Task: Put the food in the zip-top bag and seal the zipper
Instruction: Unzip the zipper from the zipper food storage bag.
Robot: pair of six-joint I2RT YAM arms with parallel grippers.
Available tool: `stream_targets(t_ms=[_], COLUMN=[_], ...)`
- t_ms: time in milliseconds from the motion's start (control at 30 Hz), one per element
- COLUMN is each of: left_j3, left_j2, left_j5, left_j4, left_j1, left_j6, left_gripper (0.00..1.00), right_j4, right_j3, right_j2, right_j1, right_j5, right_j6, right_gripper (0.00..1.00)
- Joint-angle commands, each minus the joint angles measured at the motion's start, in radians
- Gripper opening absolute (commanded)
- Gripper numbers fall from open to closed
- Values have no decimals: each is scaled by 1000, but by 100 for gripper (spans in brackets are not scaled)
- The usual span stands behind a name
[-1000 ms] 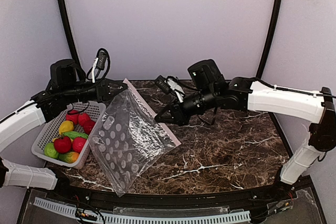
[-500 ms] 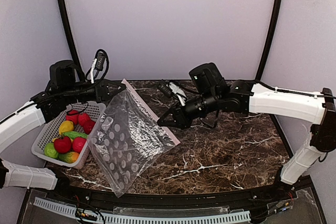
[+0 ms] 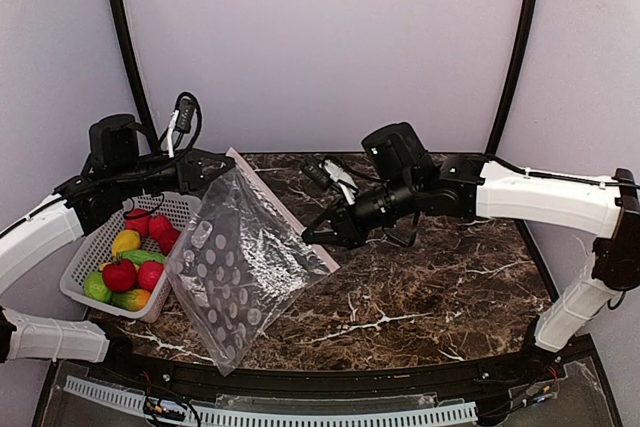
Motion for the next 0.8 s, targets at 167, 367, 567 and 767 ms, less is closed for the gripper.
stream_targets(t_ms=[167, 367, 567, 767], left_j3=[-14, -14, -14, -12], left_j2=[-34, -35, -36, -39], left_j5=[-37, -33, -28, -25], left_j4=[56, 56, 53, 49], left_j1=[39, 45, 54, 66], left_j6=[-6, -5, -2, 1], left_gripper=[1, 1, 1, 1], right_j4=[-101, -107, -118, -128], right_j3=[-47, -59, -69, -80], right_j2=[-33, -39, -48, -59], right_j1=[0, 1, 2, 2], right_j5=[-21, -19, -11, -7], right_j6=[14, 20, 23, 27], right_gripper=[0, 0, 0, 0])
